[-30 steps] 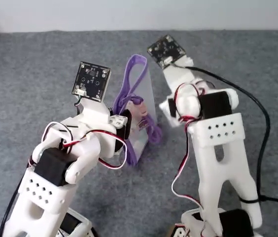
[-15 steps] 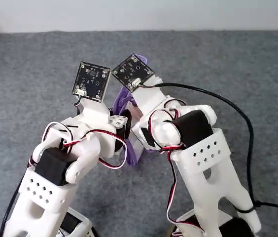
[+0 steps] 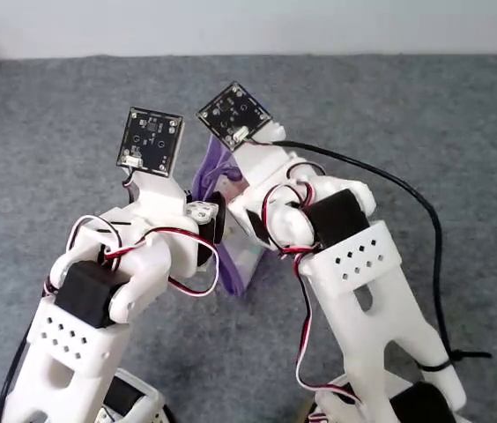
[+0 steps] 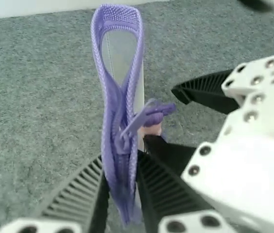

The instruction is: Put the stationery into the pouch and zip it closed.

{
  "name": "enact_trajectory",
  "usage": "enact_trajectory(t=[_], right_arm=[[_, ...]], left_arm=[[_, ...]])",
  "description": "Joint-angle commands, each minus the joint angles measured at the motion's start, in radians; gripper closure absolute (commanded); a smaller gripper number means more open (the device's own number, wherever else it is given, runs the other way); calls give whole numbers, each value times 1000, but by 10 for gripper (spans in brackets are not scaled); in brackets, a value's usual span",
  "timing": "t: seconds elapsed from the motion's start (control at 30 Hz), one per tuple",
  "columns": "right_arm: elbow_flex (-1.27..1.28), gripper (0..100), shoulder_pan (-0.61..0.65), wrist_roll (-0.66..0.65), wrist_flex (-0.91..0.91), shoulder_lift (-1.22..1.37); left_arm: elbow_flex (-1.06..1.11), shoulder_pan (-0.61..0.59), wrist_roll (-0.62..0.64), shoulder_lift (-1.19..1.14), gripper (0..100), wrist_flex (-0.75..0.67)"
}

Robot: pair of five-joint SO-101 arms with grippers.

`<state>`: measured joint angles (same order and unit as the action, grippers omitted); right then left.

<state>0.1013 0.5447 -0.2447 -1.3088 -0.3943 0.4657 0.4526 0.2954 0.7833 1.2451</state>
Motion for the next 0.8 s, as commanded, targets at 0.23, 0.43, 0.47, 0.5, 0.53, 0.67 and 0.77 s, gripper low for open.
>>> enact_trajectory(t=[0.23,0.43,0.47,0.5,0.53,0.67,0.77], right_arm=[[-12,768,-4,-17,108,-7],[-12,771,28,-18,114,-7],[-12,783,33,-26,114,-7],[-12,810,35,-41,114,-7],[-14,847,35,-57,114,-7],[-14,996,30,-87,116,-44],[-11,991,28,-92,116,-87]], left_arm=[[-12,6,-8,12,991,-3],[-12,6,-8,12,991,-3],[-12,6,-8,12,991,-3],[-12,6,-8,12,991,-3],[-12,6,-8,12,991,-3],[-12,6,-8,12,991,-2],[-12,6,-8,12,991,-3]])
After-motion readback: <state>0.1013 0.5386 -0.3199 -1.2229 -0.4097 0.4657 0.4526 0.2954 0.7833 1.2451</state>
